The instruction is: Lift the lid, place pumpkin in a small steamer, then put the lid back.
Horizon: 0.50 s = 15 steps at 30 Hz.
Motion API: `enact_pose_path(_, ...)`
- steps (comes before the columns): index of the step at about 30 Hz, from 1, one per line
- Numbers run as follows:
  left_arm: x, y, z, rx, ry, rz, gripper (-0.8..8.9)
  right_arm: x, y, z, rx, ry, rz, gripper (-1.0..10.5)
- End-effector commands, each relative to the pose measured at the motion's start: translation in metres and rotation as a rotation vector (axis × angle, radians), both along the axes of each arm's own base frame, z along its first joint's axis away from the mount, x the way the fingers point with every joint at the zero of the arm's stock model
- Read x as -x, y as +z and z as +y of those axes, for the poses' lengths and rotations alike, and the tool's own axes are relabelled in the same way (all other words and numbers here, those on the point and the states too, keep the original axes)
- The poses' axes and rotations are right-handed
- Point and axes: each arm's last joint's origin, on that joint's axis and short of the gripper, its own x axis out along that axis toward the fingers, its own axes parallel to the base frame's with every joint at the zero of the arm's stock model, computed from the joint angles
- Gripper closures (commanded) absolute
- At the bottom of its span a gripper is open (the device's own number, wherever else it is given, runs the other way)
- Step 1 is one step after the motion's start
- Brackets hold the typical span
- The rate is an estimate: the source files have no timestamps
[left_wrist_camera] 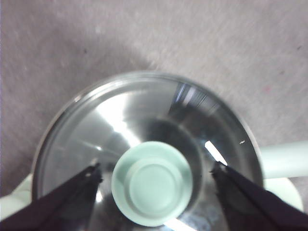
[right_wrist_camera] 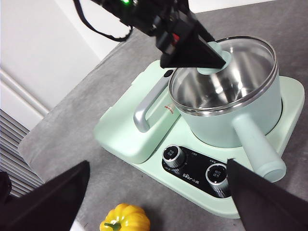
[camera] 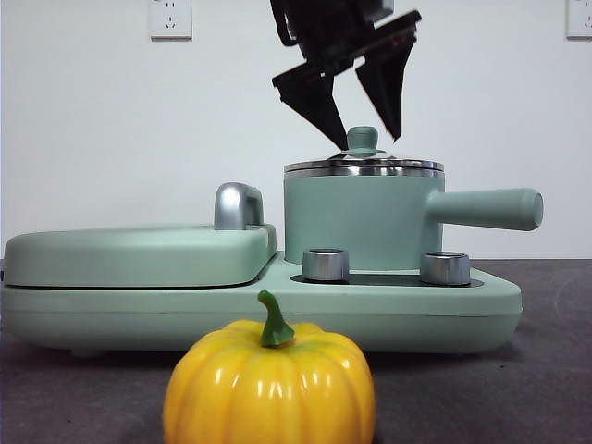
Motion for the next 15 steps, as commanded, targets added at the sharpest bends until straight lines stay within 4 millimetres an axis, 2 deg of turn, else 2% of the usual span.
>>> enact_pose_path(1, -0.0018, -0.0046, -0.0083, 0.005, 0.003, 0.004, 4.88, 0.0006, 0.0051, 0.0002, 0.0, 0.006, -0.024, 5.0)
enact_pose_path(3, -0.0018, -0.0048, -0.008, 0.003, 0.004, 0.007, 5.73, 0.0006, 0.0051, 0.0002, 0.0, 0.006, -0.024, 5.0)
enact_pose_path(7, -0.0032, -0.0087, -0.0094, -0.002, 0.006, 0.014, 5.83, 0.0006, 0.0051, 0.0002, 0.0, 0.006, -0.024, 5.0)
enact_pose_path(13, -0.0019, -0.0107, -0.0083, -0.019, 0.009, 0.035, 7.62, 0.0005, 0.0051, 0.0002, 0.0, 0.005, -0.024, 5.0)
enact_pose_path(15, -0.0021, -0.0106, -0.0083, -0.018, 0.009, 0.034, 7.69, 0.0005, 0.0051, 0.0002, 0.0, 0.005, -0.024, 5.0)
